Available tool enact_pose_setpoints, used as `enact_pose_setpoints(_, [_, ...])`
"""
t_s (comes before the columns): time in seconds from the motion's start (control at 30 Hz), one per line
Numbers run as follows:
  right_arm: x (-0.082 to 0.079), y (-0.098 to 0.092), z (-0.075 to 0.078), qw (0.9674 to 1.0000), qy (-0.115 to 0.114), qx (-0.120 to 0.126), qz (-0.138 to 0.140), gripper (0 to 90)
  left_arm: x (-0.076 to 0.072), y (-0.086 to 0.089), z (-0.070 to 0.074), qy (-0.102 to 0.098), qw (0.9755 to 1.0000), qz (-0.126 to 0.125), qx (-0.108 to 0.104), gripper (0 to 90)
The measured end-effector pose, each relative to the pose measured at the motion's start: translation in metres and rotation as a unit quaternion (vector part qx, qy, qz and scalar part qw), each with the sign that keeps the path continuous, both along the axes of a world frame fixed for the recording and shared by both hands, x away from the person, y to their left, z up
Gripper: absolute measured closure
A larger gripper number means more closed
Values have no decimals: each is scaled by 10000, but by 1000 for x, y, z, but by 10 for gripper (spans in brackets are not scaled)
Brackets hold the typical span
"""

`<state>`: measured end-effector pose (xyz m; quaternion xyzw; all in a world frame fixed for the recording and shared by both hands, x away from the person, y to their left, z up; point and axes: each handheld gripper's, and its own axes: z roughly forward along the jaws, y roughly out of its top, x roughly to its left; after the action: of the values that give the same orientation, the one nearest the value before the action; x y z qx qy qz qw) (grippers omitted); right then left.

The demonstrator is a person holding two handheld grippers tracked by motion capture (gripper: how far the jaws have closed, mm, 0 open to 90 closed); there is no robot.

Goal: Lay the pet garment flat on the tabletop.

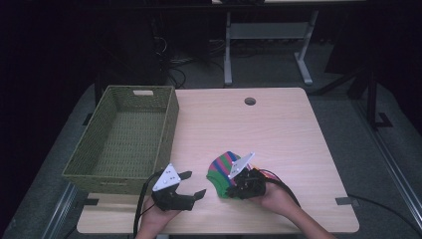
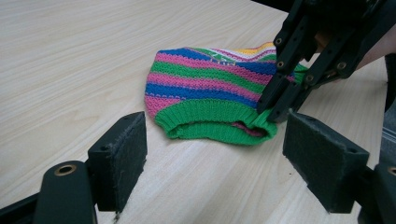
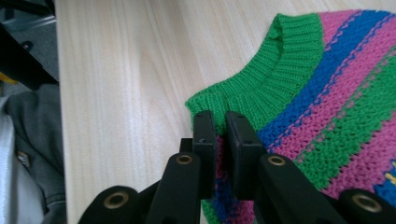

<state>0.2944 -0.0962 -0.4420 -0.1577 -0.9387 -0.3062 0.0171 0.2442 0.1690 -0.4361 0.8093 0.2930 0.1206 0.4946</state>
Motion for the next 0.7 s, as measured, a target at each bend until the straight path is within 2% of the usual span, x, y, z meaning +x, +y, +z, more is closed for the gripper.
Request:
enact_pose_setpoints(0.3, [0,-8,13,10000,-66,54,-26,837,0,1,1,-3,10000,16,-51,214])
enact_pose_setpoints(0.57, [1,-14,23,9997,-50,241,-40,839,0,2,1,-4,10000,19,-86,214])
enact_pose_setpoints(0.7, [3,-18,32,9993,-65,365,-44,839,0,2,1,21,9999,22,-110,214])
